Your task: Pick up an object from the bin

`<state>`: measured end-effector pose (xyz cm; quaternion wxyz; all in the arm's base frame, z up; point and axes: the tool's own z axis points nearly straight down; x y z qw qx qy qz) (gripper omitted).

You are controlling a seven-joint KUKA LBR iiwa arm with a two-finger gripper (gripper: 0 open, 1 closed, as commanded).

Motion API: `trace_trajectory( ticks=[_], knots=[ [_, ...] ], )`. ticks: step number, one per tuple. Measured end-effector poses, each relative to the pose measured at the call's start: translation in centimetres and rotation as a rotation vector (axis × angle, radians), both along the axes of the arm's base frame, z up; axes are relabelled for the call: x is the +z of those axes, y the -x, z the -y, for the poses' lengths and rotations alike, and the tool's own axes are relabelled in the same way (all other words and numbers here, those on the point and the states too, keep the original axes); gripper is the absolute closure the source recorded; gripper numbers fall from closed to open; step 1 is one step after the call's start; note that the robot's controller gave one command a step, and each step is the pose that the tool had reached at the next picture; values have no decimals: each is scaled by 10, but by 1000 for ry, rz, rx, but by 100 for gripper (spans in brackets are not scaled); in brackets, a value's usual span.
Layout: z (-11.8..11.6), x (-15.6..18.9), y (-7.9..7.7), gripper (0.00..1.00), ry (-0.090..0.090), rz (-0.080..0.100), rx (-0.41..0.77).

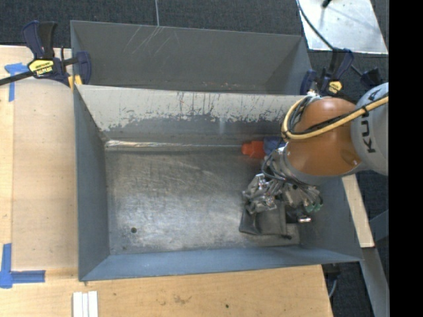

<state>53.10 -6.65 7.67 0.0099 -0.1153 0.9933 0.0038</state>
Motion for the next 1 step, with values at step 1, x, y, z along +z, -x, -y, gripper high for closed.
trace_trajectory(
  ticks=[1],
  knots=[
    [14, -1, -6, 100, 0, -2, 14]
  ],
)
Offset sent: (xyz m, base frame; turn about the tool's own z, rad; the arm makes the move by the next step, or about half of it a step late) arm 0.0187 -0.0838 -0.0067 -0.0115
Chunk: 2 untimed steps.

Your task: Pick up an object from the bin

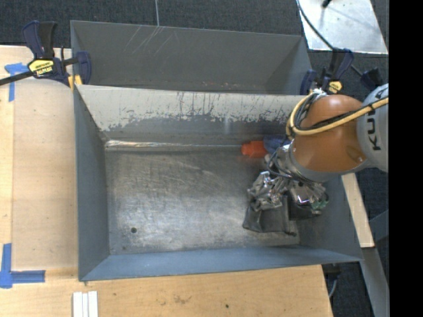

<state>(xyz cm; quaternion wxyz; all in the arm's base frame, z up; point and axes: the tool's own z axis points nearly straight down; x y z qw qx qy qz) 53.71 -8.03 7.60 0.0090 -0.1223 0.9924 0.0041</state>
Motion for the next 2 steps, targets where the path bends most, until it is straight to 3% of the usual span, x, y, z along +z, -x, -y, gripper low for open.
trace_trajectory(
  ticks=[1, 2],
  knots=[
    [8, 0, 0, 100, 3, -5, 12],
    [59, 43, -20, 100, -3, -24, 30]
  ],
)
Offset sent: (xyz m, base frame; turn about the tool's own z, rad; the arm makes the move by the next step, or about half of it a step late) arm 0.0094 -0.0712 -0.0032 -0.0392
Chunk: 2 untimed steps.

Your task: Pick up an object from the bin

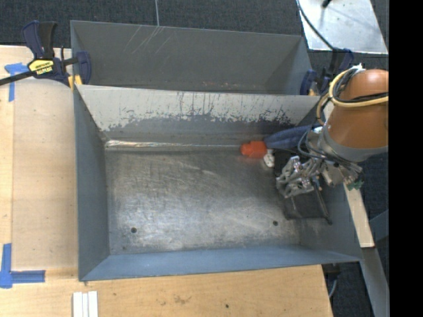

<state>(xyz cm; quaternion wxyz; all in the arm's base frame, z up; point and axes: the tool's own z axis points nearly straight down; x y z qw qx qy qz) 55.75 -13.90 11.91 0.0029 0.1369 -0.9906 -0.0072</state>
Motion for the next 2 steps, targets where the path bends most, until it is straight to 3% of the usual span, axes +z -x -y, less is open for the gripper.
trace_trajectory(
  ticks=[1, 2],
  knots=[
    [4, -1, 0, 0, 9, 6, -3],
    [-13, -42, -21, 0, -21, -12, 413]
  ],
)
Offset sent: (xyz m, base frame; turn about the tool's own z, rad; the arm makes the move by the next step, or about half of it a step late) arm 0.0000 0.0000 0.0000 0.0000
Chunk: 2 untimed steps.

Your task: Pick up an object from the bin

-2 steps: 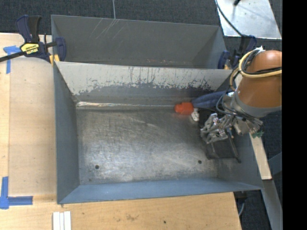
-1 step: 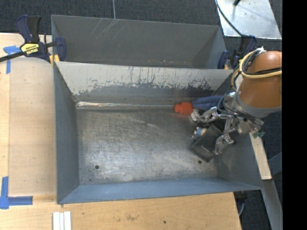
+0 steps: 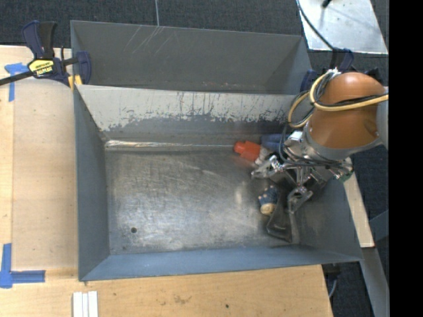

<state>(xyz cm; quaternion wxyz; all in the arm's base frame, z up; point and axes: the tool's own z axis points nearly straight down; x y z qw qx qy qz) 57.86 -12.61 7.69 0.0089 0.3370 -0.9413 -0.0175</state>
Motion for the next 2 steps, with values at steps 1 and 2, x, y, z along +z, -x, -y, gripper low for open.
trace_trajectory(
  ticks=[1, 2],
  knots=[
    [8, 1, 0, 100, 12, 8, -1],
    [2, 169, 24, 100, 26, 42, 244]
  ],
)
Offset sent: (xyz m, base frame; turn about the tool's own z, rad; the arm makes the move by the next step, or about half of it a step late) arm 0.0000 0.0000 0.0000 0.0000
